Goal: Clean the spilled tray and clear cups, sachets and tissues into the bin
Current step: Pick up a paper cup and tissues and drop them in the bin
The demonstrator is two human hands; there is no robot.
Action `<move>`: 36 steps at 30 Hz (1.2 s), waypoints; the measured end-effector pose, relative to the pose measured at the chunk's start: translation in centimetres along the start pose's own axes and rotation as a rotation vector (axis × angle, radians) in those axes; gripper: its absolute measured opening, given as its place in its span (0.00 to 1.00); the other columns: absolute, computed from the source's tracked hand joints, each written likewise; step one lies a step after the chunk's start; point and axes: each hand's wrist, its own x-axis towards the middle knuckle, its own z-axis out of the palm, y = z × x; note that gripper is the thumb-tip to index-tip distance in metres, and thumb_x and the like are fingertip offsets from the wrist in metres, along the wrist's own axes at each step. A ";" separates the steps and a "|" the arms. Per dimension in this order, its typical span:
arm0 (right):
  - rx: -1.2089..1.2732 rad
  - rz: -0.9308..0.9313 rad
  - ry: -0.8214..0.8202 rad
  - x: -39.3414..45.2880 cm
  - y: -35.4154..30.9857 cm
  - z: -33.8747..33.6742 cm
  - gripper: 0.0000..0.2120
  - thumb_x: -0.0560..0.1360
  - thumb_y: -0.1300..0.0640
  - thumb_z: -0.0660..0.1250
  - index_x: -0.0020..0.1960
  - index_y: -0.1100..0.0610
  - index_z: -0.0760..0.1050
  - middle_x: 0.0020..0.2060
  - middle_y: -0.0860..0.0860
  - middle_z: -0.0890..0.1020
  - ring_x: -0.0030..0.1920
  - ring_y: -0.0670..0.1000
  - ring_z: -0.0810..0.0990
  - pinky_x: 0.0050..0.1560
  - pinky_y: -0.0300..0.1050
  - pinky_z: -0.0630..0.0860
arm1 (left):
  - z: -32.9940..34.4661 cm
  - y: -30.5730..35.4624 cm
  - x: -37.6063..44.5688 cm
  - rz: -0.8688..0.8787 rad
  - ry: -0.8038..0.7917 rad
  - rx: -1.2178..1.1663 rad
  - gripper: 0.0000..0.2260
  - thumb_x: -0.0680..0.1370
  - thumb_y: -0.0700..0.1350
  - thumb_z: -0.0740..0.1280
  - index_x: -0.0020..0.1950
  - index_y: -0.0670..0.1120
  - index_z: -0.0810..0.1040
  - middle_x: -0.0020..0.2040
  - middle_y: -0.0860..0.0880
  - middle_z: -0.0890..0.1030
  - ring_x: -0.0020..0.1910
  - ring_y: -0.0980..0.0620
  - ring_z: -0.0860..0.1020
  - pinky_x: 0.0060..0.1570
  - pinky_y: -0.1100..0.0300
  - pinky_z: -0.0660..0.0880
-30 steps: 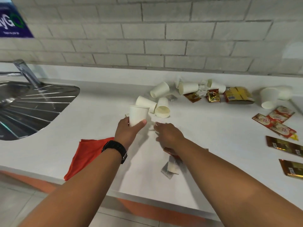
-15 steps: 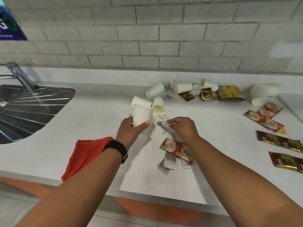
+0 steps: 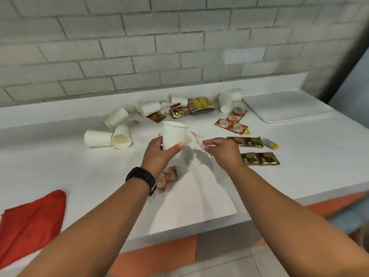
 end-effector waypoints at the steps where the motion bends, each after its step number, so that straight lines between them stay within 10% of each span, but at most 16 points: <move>1: -0.015 0.013 0.031 -0.6 0.9 -2.1 0.09 0.73 0.58 0.72 0.53 0.53 0.84 0.54 0.49 0.84 0.54 0.48 0.80 0.55 0.37 0.72 | 2.0 0.7 -0.5 0.006 -0.034 -0.002 0.12 0.72 0.52 0.72 0.53 0.53 0.76 0.47 0.55 0.81 0.46 0.57 0.79 0.39 0.64 0.74; 16: -0.045 0.130 0.226 -11.5 13.3 -28.4 0.10 0.74 0.58 0.70 0.54 0.53 0.83 0.50 0.45 0.81 0.51 0.45 0.79 0.42 0.29 0.70 | 29.2 6.2 -11.4 0.031 -0.278 -0.102 0.15 0.72 0.53 0.73 0.56 0.54 0.75 0.52 0.54 0.80 0.50 0.56 0.78 0.43 0.63 0.74; 24: 0.071 0.235 0.367 -14.5 17.7 -36.3 0.05 0.72 0.59 0.72 0.41 0.51 0.78 0.31 0.48 0.78 0.29 0.47 0.73 0.32 0.40 0.70 | 38.3 8.3 -13.9 0.064 -0.429 -0.058 0.08 0.72 0.50 0.73 0.47 0.57 0.75 0.45 0.56 0.81 0.44 0.59 0.79 0.38 0.66 0.72; 36: 0.154 0.354 0.688 -13.8 23.6 -42.1 0.11 0.71 0.60 0.73 0.45 0.48 0.74 0.44 0.49 0.81 0.45 0.51 0.81 0.45 0.47 0.77 | 47.7 10.1 -12.0 0.134 -0.721 0.043 0.08 0.72 0.51 0.73 0.46 0.57 0.75 0.45 0.57 0.80 0.41 0.65 0.78 0.32 0.75 0.71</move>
